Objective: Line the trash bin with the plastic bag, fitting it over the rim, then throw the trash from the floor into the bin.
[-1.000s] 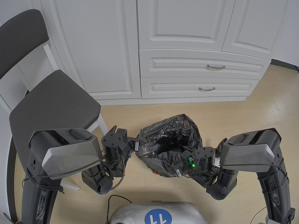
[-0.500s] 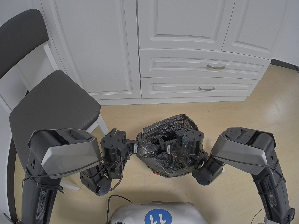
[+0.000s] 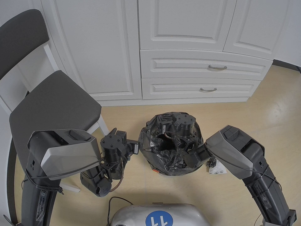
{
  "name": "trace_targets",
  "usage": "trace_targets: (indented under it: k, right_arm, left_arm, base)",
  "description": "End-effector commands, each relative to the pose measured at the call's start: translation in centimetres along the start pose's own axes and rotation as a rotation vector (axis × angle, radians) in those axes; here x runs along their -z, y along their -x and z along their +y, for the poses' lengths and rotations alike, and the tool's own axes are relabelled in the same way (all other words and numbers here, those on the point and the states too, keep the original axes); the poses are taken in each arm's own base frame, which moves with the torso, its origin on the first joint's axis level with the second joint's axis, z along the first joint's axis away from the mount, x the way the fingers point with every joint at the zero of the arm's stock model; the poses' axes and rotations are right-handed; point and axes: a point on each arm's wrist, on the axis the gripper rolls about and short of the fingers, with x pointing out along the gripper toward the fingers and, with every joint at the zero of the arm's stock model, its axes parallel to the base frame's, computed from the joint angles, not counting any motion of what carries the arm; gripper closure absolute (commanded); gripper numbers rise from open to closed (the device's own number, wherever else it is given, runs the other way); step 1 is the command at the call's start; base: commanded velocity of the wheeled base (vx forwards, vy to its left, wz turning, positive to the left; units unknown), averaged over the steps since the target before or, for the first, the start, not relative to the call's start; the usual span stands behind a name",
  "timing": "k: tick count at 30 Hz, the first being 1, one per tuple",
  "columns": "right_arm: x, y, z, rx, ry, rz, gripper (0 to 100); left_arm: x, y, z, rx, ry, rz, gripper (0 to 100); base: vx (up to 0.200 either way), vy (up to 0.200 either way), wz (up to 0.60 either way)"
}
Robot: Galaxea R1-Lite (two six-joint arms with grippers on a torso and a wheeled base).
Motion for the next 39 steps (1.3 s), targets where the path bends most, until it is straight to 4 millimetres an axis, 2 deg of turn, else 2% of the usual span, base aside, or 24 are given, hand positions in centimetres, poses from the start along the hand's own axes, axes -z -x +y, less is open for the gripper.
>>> trace_targets:
  k: [1, 4, 12, 16, 17, 18, 21, 22, 23, 25, 26, 27, 28, 30, 31, 35, 39]
  right_arm:
    - [1.9, -2.6, -0.8, 0.043, -0.063, -0.029, 0]
    - [0.8, -3.2, -0.5, 0.065, -0.119, -0.072, 0]
    - [1.6, -2.5, -0.6, 0.062, -0.121, -0.028, 0]
    - [-2.2, -0.9, -1.1, 0.049, -0.125, -0.042, 0]
    - [-2.2, -0.9, -1.1, 0.049, -0.125, -0.042, 0]
    - [-5.0, 0.4, -1.7, 0.037, -0.131, -0.056, 0]
    - [-8.3, 1.9, -2.8, 0.009, -0.137, -0.075, 0]
    - [-8.6, 2.0, -3.0, 0.009, -0.137, -0.077, 0]
    - [-9.7, 2.3, -4.2, 0.016, -0.135, -0.078, 0]
    - [-10.3, 2.2, -5.7, 0.032, -0.125, -0.070, 0]
    - [-10.1, 2.0, -7.0, 0.046, -0.109, -0.045, 0]
    - [-10.1, 2.0, -7.0, 0.046, -0.109, -0.045, 0]
    - [-9.3, 1.9, -9.0, 0.069, -0.063, 0.043, 0]
    - [-8.8, 2.1, -10.5, 0.073, -0.026, 0.124, 0]
    - [-7.8, 2.2, -11.7, 0.073, 0.005, 0.192, 0]
    - [-6.0, 1.9, -14.0, 0.068, 0.076, 0.271, 0]
    - [-4.6, 1.4, -14.8, 0.081, 0.104, 0.299, 0]
  left_arm:
    - [-0.2, 0.0, 0.0, -0.002, 0.000, -0.005, 0]
    - [-0.2, 0.0, -0.1, -0.002, 0.000, -0.005, 0]
    - [-0.2, 0.0, -0.1, -0.002, 0.000, -0.005, 0]
    - [-0.2, 0.1, -0.2, -0.001, -0.001, -0.004, 0]
    - [-0.2, 0.1, -0.2, -0.001, -0.001, -0.004, 0]
    - [-0.2, 0.1, -0.2, -0.001, -0.001, -0.004, 0]
    - [-0.2, 0.1, -0.2, 0.002, -0.001, -0.006, 0]
    - [-0.2, 0.1, -0.2, 0.003, -0.001, -0.004, 0]
    - [-0.2, 0.1, -0.2, 0.003, -0.001, -0.004, 0]
    - [-0.2, 0.1, -0.2, 0.003, -0.001, -0.004, 0]
    - [-0.2, 0.2, -0.3, 0.004, -0.002, -0.003, 0]
    - [-0.2, 0.2, -0.3, 0.004, -0.002, -0.003, 0]
    - [-0.1, 0.2, -0.3, 0.003, -0.001, -0.001, 0]
    - [-0.1, 0.2, -0.3, 0.004, -0.002, 0.000, 0]
    - [0.0, 0.2, -0.3, 0.004, -0.003, 0.001, 0]
    - [0.2, 0.2, -0.4, 0.005, -0.005, 0.005, 0]
    - [0.2, 0.2, -0.4, 0.005, -0.002, 0.004, 0]
  base:
    - [0.000, 0.000, 0.00]
    - [0.000, 0.000, 0.00]
    - [0.000, 0.000, 0.00]
    - [0.000, 0.000, 0.00]
    - [0.000, 0.000, 0.00]
    - [0.000, 0.000, 0.00]
    - [0.000, 0.000, 0.00]
    - [0.000, 0.000, 0.00]
    - [0.000, 0.000, 0.00]
    - [0.000, 0.000, 0.00]
    - [0.000, 0.000, 0.00]
    - [0.000, 0.000, 0.00]
    - [0.000, 0.000, 0.00]
    - [0.000, 0.000, 0.00]
    - [0.000, 0.000, 0.00]
    - [0.000, 0.000, 0.00]
    - [0.000, 0.000, 0.00]
